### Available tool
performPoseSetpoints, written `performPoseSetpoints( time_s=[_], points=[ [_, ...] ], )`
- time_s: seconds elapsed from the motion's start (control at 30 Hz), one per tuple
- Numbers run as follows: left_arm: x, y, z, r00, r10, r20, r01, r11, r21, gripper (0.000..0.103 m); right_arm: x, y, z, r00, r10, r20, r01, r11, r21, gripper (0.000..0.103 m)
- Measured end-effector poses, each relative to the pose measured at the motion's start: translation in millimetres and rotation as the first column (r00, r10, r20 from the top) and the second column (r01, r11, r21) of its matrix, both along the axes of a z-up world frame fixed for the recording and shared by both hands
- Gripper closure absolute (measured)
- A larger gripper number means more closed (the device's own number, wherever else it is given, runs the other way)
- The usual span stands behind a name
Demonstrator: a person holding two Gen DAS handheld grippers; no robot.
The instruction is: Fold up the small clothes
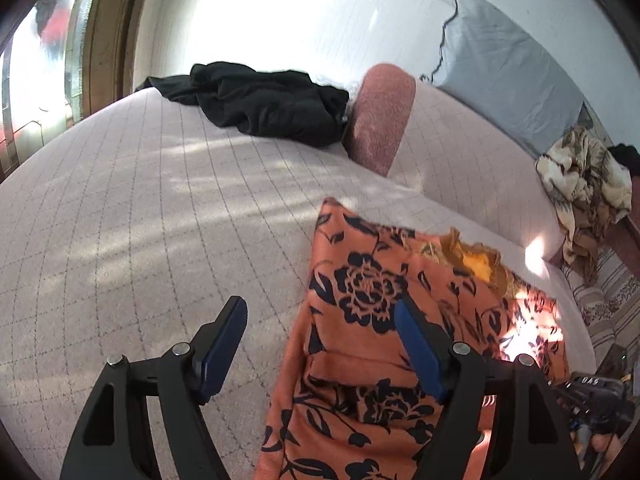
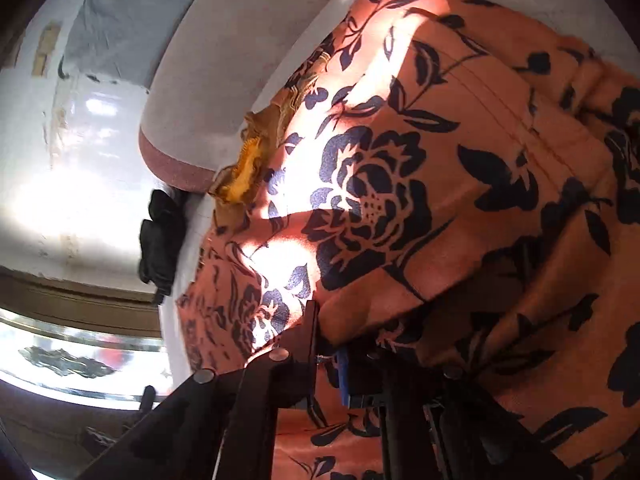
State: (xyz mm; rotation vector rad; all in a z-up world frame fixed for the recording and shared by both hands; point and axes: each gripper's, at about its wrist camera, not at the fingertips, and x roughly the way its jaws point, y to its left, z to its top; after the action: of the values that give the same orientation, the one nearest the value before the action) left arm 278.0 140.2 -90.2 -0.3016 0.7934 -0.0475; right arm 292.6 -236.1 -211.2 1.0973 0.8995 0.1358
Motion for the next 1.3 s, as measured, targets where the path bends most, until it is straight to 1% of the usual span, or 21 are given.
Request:
performPoseSetpoints(
  time_s=[0.03,0.07,0.13,0.17,0.27,0.33,0.43,0.5,0.57,0.63,0.7,0.77,0.8,0.87,0.9,0.97,1.03,1.1,1.2,1.27,1.3],
  points=[
    [4,-3,-8,0.999,-0.009,-0.039,0.010,1.000,0.015,0.026,-1,-2,2,1.000,0.007,0.001,-0.007,1.000,0.002,0.088],
    [8,-6,-16,0.997,-0.017,-0.079,0.019,0.999,0.028,0.026,-4,-4,8,1.000,0.015,0.004,-0.014,1.000,-0.021,0.079],
    [15,-6,-31,0.989,-0.010,-0.147,0.017,0.999,0.042,0.026,-11,-5,17,0.999,0.046,0.007,-0.045,0.998,-0.054,0.053],
    [16,-5,-36,0.987,-0.007,-0.159,0.014,0.999,0.040,0.026,-17,-8,22,0.999,0.050,0.006,-0.050,0.997,-0.056,0.033],
    [15,-7,-35,0.989,-0.009,-0.150,0.019,0.998,0.063,0.026,-41,-26,40,0.999,0.031,0.037,-0.028,0.996,-0.082,0.033],
    [14,-9,-36,0.989,-0.010,-0.149,0.021,0.997,0.074,0.026,-46,-36,61,0.997,0.034,0.069,-0.021,0.984,-0.178,0.033],
    [13,-11,-37,0.989,-0.012,-0.146,0.026,0.995,0.093,0.026,-24,-57,87,0.993,0.040,0.109,0.002,0.935,-0.355,0.035],
    [13,-12,-37,0.990,-0.016,-0.141,0.030,0.994,0.103,0.025,10,-70,88,0.996,0.049,0.074,-0.010,0.889,-0.457,0.041],
    [12,-12,-37,0.990,-0.018,-0.139,0.033,0.994,0.107,0.025,46,-75,78,0.996,0.089,0.002,-0.074,0.840,-0.538,0.066],
    [12,-12,-38,0.990,-0.019,-0.138,0.034,0.994,0.105,0.025,72,-71,59,0.985,0.135,-0.108,-0.173,0.777,-0.605,0.066],
    [12,-13,-38,0.990,-0.020,-0.137,0.036,0.993,0.109,0.024,77,-71,49,0.979,0.139,-0.147,-0.202,0.737,-0.646,0.081],
    [13,-13,-38,0.990,-0.022,-0.139,0.037,0.993,0.110,0.024,73,-65,61,0.981,0.161,-0.111,-0.193,0.695,-0.693,0.097],
    [13,-13,-38,0.990,-0.021,-0.139,0.037,0.993,0.111,0.024,68,-62,71,0.983,0.161,-0.083,-0.170,0.664,-0.728,0.097],
    [13,-14,-38,0.990,-0.021,-0.138,0.037,0.992,0.117,0.023,61,-54,88,0.988,0.151,-0.033,-0.115,0.576,-0.809,0.097],
    [13,-14,-38,0.990,-0.022,-0.137,0.038,0.992,0.120,0.023,60,-53,90,0.989,0.144,-0.029,-0.106,0.557,-0.824,0.097],
    [13,-14,-38,0.991,-0.024,-0.134,0.040,0.992,0.124,0.022,65,-59,76,0.992,0.118,-0.047,-0.106,0.562,-0.821,0.096],
    [12,-14,-39,0.991,-0.027,-0.134,0.044,0.992,0.122,0.022,71,-65,62,0.993,0.112,-0.046,-0.101,0.562,-0.821,0.088],
    [12,-14,-39,0.990,-0.028,-0.136,0.044,0.992,0.121,0.022,72,-70,56,0.994,0.094,-0.064,-0.108,0.597,-0.795,0.076],
    [13,-15,-39,0.990,-0.026,-0.137,0.044,0.991,0.127,0.021,57,-74,73,0.998,0.054,-0.007,-0.039,0.613,-0.789,0.070],
    [13,-15,-39,0.990,-0.026,-0.138,0.044,0.991,0.128,0.021,43,-72,90,0.997,0.050,0.062,0.014,0.653,-0.757,0.068],
    [13,-15,-39,0.990,-0.026,-0.138,0.044,0.991,0.127,0.021,36,-69,97,0.994,0.061,0.094,0.027,0.681,-0.732,0.060]
  ],
)
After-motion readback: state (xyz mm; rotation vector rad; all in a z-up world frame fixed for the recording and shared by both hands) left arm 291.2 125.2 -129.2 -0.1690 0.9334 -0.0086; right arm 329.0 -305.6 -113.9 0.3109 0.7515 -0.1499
